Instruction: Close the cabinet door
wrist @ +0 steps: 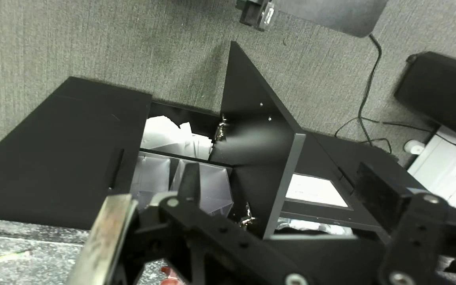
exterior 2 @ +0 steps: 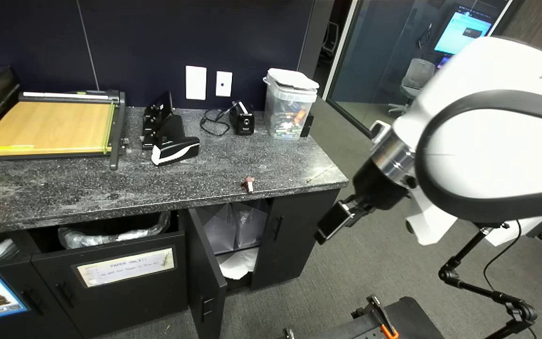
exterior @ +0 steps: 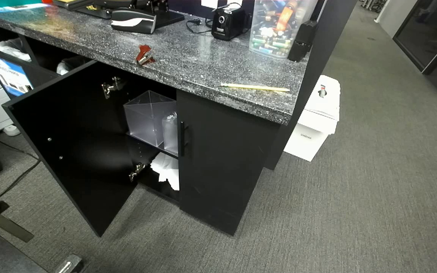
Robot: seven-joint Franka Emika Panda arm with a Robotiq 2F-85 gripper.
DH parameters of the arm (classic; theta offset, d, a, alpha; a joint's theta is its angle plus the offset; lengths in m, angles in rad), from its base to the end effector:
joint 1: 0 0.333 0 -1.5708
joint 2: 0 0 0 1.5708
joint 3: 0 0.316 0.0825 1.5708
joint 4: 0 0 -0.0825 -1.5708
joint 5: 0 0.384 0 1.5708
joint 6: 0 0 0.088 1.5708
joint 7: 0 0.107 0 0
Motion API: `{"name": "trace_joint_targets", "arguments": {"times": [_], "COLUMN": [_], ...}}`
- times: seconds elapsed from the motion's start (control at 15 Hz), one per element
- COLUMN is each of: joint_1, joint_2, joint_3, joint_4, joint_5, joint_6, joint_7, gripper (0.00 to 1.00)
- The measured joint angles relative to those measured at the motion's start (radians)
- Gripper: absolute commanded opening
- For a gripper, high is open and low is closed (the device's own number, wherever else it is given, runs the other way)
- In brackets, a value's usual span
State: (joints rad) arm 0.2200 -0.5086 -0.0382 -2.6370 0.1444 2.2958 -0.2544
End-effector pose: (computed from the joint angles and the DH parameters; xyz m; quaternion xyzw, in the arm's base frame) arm 0.3853 0.0742 0.4253 -0.9789 -0.1744 -0.0850 0.0642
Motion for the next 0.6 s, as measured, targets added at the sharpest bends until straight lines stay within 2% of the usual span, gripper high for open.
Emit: {"name": "trace_joint_targets", "arguments": {"times": [0.27,0.6], "joint_1": [0.045,0.052], "joint_2": [0.251,0.574], "joint_3": [0.076,0.173], "joint_4": [0.165,0.379], "joint_5": [0.037,0.056], "joint_6": [0.058,0.123], "joint_7": [0.018,0.044], "gripper": [1.00,1.00]}}
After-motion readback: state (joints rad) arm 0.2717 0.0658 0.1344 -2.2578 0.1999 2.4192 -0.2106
